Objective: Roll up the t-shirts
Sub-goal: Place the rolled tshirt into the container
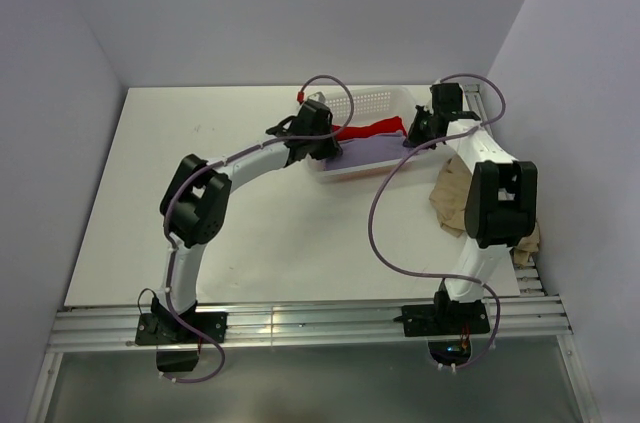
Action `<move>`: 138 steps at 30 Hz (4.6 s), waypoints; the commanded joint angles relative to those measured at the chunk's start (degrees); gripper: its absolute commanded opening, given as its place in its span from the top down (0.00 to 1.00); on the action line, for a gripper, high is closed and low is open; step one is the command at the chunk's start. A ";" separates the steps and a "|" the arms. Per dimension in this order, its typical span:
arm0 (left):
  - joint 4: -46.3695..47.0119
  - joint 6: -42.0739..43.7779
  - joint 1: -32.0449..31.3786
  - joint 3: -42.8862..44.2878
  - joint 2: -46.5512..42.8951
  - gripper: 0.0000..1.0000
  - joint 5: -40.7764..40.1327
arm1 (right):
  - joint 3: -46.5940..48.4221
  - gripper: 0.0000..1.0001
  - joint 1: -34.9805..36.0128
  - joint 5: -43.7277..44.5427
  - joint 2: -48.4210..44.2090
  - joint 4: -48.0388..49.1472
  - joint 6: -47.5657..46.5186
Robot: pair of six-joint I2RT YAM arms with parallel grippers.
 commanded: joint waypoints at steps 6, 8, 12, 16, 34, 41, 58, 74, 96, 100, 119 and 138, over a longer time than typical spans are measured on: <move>3.89 0.33 1.65 -3.16 -5.61 0.75 -2.89 | 1.78 0.97 -0.94 5.83 4.37 -0.07 1.39; 3.46 1.38 1.39 -2.72 -7.10 0.72 -2.89 | 1.96 0.97 -0.94 5.83 3.59 -0.08 1.47; 2.75 2.35 1.21 -2.36 -10.18 0.67 -2.28 | 1.25 0.87 -0.94 5.14 -1.76 0.80 2.00; 1.70 2.88 1.21 -2.71 -13.69 0.62 -1.58 | 0.12 0.81 -0.67 1.98 -6.86 1.15 1.74; 2.40 -1.17 11.32 -20.20 -21.53 0.44 0.09 | -20.69 0.40 9.70 1.88 -34.63 8.97 5.87; 3.62 -1.34 11.76 -18.36 -17.05 0.44 0.45 | -29.93 0.51 14.17 1.44 -39.92 11.16 7.36; 9.16 -0.64 11.06 -4.23 -0.45 0.77 8.61 | -25.13 0.68 15.25 2.24 -12.60 22.43 13.25; 12.16 -3.19 4.46 29.36 22.43 0.43 16.44 | -14.74 0.52 -5.42 0.65 -5.90 21.02 17.03; 9.43 5.52 4.29 -26.16 -41.87 0.01 1.24 | -35.39 0.03 3.02 -5.15 -50.54 17.76 10.09; 9.52 5.08 4.20 -36.01 -54.02 0.01 -1.83 | -40.40 0.03 3.28 -6.81 -63.10 18.73 9.47; -1.02 -0.10 4.02 -66.60 -94.28 0.00 -11.77 | -64.46 0.04 3.55 -6.20 -95.90 18.11 10.61; -6.65 -2.13 3.85 -71.97 -102.12 0.00 -13.44 | -67.04 0.05 3.46 -7.44 -98.81 18.73 11.58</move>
